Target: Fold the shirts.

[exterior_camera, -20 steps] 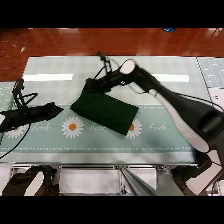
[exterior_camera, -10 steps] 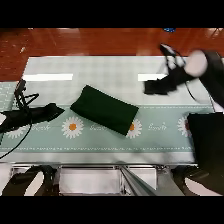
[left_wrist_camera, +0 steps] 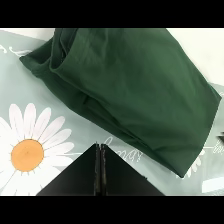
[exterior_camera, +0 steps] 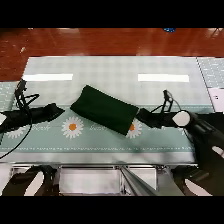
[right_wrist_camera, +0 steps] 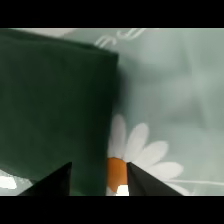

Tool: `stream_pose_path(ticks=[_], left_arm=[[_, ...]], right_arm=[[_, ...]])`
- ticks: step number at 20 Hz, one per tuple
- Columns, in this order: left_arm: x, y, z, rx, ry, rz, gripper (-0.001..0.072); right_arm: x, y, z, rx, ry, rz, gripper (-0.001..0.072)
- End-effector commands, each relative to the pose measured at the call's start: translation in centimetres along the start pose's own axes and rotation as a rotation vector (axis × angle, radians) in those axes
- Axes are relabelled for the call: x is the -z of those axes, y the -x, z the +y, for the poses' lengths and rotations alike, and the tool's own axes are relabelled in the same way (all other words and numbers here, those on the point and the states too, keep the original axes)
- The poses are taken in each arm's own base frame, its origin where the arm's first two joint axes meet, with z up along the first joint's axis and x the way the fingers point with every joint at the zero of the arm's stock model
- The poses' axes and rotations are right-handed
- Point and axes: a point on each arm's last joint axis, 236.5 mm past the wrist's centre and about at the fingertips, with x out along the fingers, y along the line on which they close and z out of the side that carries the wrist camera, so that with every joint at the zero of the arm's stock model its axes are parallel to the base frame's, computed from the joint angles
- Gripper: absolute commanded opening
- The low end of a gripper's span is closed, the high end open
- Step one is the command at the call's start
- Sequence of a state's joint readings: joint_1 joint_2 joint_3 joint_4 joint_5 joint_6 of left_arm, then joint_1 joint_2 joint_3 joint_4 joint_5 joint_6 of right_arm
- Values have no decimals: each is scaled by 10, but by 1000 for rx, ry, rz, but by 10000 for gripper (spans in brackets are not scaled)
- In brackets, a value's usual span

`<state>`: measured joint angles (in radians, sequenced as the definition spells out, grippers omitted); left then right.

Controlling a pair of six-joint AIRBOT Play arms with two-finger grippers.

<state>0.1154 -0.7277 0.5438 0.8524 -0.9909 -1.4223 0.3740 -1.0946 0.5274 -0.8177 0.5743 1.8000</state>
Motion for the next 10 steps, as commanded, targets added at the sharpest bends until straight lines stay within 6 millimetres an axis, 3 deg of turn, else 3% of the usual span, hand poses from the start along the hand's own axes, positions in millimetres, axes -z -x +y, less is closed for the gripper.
stream_pose_path(ticks=[1, 5, 6, 8, 10], left_arm=[[2, 0, 0, 1, 0, 9, 19], [4, 0, 0, 2, 0, 16, 19], [4, 0, 0, 2, 0, 16, 19], [4, 0, 0, 1, 0, 15, 19], [4, 0, 0, 1, 0, 15, 19]], right_arm=[[7, -34, 19, -99, -82, 56, 407], [26, -62, 35, -118, -53, 224, 385], [28, -66, 46, -144, -22, 257, 308], [24, -68, 81, -222, 98, 276, 33], [6, -60, 123, -291, 188, 237, 32]])
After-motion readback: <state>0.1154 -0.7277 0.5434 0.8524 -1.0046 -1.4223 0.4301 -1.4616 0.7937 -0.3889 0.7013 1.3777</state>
